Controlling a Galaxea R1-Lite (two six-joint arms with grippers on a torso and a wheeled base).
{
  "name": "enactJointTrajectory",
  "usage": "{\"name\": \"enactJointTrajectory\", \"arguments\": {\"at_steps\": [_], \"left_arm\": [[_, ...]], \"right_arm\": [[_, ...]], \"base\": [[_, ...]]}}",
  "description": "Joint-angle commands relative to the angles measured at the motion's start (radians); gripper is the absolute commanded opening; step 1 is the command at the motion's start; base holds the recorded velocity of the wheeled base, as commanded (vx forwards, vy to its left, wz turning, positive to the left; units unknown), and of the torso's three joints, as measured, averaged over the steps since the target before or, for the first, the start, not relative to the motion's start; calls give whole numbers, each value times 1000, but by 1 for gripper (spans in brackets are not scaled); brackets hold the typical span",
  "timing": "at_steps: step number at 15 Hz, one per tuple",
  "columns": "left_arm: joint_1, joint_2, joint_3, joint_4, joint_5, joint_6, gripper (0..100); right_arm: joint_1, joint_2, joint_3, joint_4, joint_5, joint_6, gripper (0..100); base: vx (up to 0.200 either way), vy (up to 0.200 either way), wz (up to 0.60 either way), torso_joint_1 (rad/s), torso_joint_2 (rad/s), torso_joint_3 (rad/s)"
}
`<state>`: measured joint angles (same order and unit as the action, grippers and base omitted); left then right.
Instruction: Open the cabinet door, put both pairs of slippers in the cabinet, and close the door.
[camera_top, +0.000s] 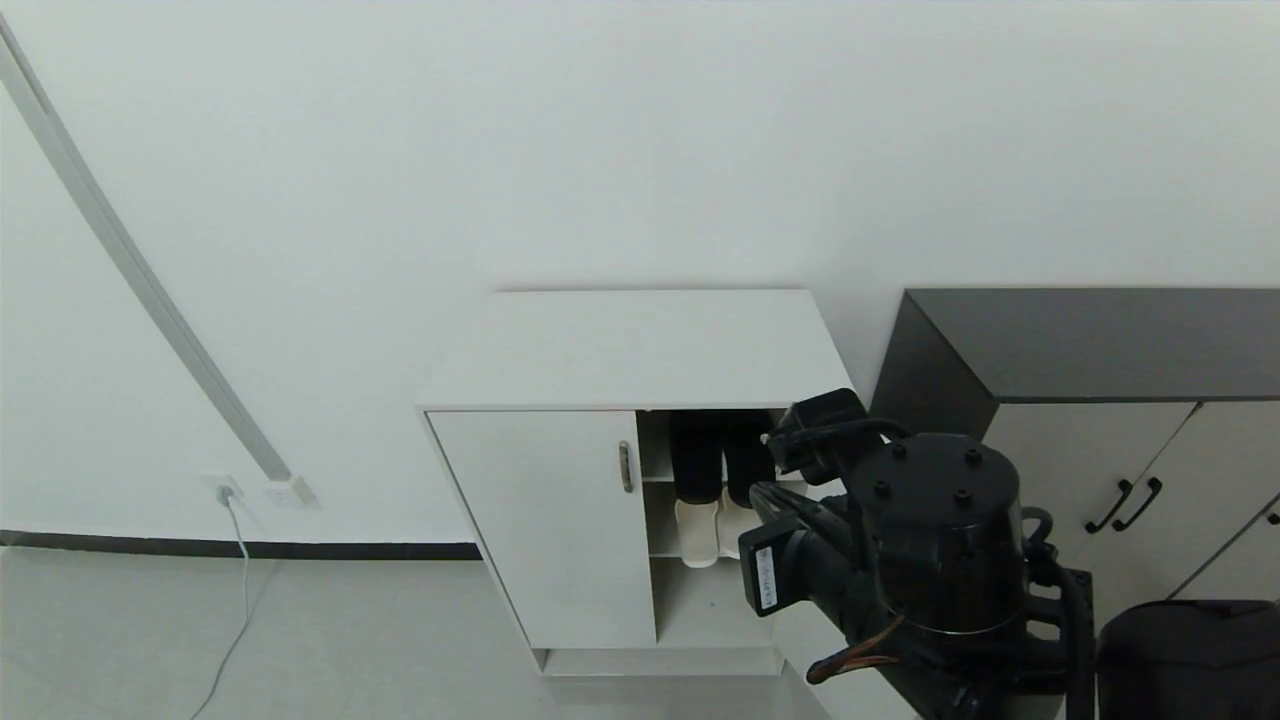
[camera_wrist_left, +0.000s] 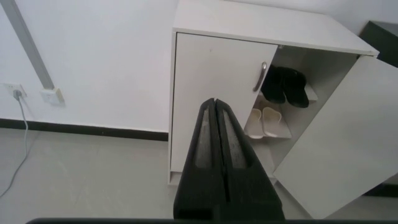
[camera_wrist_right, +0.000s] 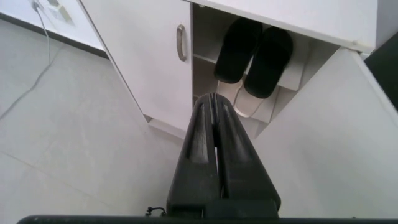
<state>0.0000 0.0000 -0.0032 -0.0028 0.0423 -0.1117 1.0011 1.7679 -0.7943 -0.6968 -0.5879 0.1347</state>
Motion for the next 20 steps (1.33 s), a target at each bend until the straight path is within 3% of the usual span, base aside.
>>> {"name": "enactJointTrajectory", "arguments": {"at_steps": [1, 9, 16, 20], "left_arm": [[0, 2, 0, 0, 1, 0, 0], [0, 0, 0, 0, 1, 0, 0], [0, 2, 0, 0, 1, 0, 0], [0, 0, 0, 0, 2, -2, 0]], "right_arm": [[1, -1, 13, -3, -1, -15, 0], [1, 1, 35, -23, 0, -40, 0], [-21, 1, 30, -23, 0, -40, 0], [-36, 2, 33, -23, 0, -40, 0]], "base": [[0, 0, 0, 163, -364, -178], [0, 0, 0, 21, -40, -20], [0, 0, -600, 4, 0, 3], [0, 0, 0, 0, 0, 0]]}}
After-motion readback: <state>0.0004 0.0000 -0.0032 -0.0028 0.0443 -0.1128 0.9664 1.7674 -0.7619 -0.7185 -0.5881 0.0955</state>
